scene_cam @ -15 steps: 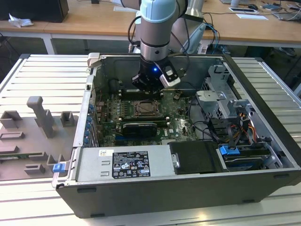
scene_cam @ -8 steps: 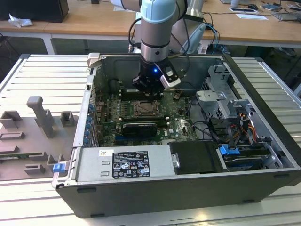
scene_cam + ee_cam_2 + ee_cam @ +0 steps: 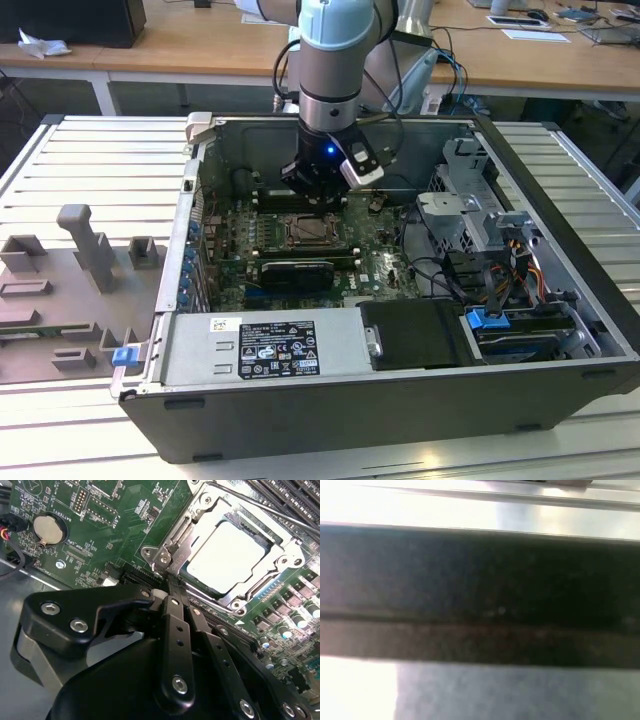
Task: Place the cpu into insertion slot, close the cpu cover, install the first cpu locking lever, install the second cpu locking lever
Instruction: 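Install the first cpu locking lever, then install the second cpu locking lever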
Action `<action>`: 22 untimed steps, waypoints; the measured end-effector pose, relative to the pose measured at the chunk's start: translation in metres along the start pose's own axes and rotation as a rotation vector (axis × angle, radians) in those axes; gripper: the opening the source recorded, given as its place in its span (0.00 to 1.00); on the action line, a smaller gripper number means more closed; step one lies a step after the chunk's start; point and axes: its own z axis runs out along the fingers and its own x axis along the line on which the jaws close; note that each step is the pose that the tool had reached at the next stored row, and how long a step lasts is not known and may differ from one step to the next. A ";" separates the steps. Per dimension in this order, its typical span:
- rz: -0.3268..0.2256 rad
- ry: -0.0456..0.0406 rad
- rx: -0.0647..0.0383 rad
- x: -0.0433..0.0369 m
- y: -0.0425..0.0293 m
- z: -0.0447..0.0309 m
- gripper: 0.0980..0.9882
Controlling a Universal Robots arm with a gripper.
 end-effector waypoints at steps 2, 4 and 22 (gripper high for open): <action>0.000 0.0005 0.001 -0.0001 0.0003 -0.0045 0.01; 0.000 0.0006 0.001 -0.0002 0.0006 -0.0086 0.01; 0.000 0.0006 0.001 0.0000 -0.0030 -0.0096 0.01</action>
